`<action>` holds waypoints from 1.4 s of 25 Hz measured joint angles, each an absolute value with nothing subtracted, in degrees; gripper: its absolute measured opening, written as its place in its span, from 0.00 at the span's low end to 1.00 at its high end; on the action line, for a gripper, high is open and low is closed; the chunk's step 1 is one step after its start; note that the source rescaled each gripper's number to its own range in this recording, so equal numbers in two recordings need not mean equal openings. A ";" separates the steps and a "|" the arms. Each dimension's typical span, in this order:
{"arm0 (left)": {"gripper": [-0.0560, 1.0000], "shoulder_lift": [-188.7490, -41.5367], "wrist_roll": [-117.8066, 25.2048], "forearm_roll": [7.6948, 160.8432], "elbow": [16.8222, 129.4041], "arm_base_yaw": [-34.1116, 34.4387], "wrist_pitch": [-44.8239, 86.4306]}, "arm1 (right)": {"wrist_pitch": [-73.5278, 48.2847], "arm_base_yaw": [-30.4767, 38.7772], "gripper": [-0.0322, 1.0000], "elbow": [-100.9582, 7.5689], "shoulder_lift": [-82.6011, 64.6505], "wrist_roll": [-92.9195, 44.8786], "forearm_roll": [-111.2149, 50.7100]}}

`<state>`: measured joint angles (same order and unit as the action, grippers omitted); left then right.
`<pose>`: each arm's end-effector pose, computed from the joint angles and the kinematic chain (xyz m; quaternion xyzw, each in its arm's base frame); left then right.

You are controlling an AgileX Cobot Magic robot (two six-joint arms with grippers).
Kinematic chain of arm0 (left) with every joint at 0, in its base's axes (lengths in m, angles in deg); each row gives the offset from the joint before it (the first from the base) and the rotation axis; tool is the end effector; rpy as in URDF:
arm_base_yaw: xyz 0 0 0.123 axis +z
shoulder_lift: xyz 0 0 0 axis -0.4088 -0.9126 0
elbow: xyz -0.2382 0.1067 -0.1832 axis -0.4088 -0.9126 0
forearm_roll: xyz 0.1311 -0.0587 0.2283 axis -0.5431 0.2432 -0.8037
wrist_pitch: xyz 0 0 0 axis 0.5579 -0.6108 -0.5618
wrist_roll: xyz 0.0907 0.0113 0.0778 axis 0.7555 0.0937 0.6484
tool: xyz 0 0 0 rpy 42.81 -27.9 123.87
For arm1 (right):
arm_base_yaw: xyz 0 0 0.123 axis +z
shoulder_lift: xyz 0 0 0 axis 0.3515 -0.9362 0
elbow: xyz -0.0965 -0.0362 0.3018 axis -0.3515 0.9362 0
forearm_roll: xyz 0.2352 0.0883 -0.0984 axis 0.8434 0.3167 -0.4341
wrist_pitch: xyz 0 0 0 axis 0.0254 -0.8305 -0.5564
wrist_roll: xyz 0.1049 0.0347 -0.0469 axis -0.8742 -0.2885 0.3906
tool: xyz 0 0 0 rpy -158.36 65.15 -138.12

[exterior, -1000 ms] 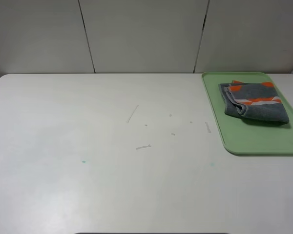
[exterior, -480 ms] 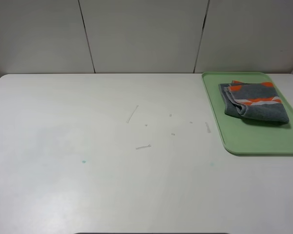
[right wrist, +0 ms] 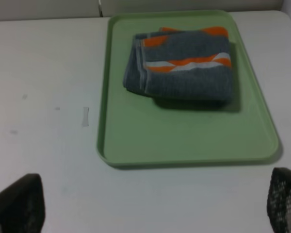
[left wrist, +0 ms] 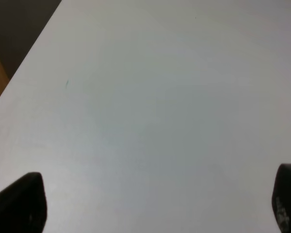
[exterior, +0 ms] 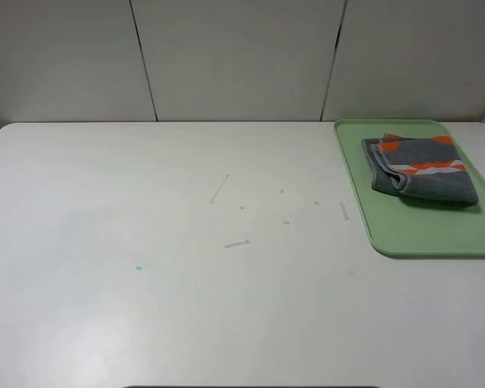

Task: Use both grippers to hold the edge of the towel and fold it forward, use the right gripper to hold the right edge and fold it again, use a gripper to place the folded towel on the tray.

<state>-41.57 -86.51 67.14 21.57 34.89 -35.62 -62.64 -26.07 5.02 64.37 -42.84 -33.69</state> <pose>0.0019 0.0071 0.2705 -0.1262 0.8420 0.0527 0.5219 0.0049 0.0077 0.2750 0.0097 0.8453 -0.0055 0.5341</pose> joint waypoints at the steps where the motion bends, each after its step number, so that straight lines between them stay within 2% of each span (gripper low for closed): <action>1: 0.93 -41.57 -86.51 67.14 21.57 34.89 -35.62 | -62.64 -26.07 1.00 5.07 64.44 -43.47 -34.07; 6: 0.93 -41.57 -86.51 67.14 21.57 34.89 -35.62 | -62.55 -26.07 1.00 5.12 64.55 -46.88 -36.52; 35: 0.92 -41.57 -86.51 67.14 21.57 34.89 -35.62 | -62.48 -26.07 1.00 5.12 64.61 -47.38 -37.11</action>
